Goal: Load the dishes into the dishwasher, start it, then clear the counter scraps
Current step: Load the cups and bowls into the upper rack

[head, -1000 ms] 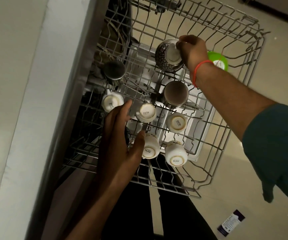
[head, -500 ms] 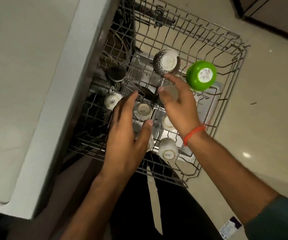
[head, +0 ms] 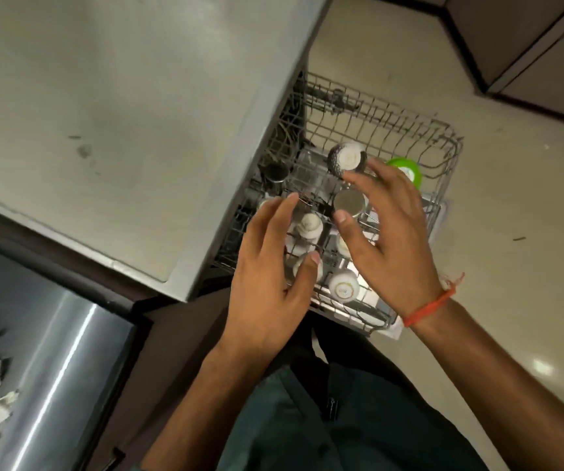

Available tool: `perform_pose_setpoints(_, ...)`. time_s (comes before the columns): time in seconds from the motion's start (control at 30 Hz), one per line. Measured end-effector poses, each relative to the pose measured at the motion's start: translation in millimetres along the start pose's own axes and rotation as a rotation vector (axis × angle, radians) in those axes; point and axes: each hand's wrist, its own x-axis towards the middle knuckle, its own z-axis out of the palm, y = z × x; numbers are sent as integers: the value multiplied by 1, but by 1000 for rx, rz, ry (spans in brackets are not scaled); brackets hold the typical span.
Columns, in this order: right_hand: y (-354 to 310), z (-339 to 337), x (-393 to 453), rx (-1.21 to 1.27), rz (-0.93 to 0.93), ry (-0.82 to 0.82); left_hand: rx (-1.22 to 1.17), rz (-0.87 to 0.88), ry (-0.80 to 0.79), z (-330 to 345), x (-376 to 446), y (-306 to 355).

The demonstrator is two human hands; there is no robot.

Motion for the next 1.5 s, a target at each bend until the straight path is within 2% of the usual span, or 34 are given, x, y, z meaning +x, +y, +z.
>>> perform_pose_setpoints(0.2, -44, -18, -19, 19, -148, -67, 45, -26, 199, -46, -41, 17)
perform_pose_setpoints(0.4, -97, 7, -19, 82, -276, -192, 37, -154, 395, -91, -81, 2)
perform_pose_setpoints(0.63, -174, 61, -32, 123, -506, -375, -55, -292, 664, -155, -139, -57)
perform_pose_setpoints(0.83, -240, 128, -59, 119, -565, -527, -158, -348, 809, -200, -196, -117)
perform_pose_setpoints(1.17, -333, 227, -81, -58, -649, -735, -223, -486, 831, -285, -219, -231)
perform_pose_setpoints(1.3, -356, 257, -83, -131, -691, -796, -204, -565, 835, -324, -204, -277)
perform_pose_setpoints(1.5, -372, 286, -84, -235, -710, -827, -142, -655, 753, -380, -163, -339)
